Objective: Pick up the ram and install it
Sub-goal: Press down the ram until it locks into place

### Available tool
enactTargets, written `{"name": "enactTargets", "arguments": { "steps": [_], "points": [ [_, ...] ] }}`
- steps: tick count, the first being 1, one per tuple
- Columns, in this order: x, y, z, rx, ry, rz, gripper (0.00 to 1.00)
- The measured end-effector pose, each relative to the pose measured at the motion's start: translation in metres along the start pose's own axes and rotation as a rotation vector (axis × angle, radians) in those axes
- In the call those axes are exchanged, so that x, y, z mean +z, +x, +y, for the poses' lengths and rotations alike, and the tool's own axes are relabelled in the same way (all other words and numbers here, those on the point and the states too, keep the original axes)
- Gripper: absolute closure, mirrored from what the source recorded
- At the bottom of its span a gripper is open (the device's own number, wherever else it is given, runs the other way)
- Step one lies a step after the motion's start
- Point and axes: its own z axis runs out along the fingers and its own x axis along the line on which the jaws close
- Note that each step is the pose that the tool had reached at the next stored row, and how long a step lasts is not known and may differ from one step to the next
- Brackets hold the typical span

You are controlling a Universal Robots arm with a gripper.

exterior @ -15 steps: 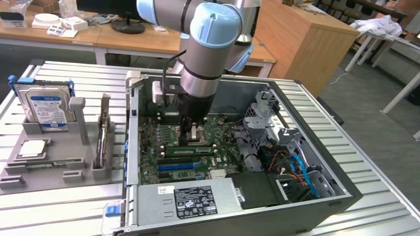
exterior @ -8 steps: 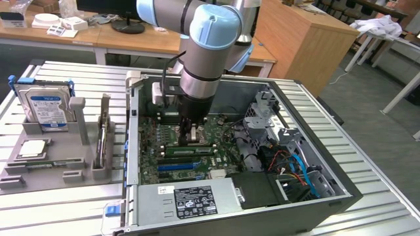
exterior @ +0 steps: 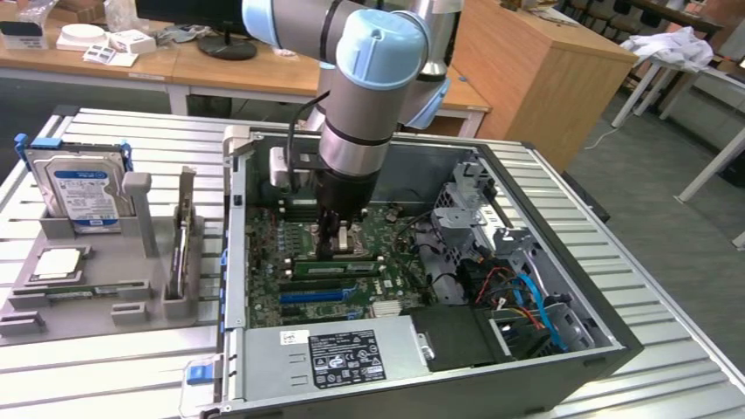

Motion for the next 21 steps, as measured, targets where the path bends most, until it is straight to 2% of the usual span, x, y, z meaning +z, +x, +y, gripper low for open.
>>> {"name": "enactTargets", "arguments": {
  "steps": [21],
  "points": [
    [0.0056,0.0004,-0.0001,0.0,-0.0001,0.0001,0.89]
  ]
}}
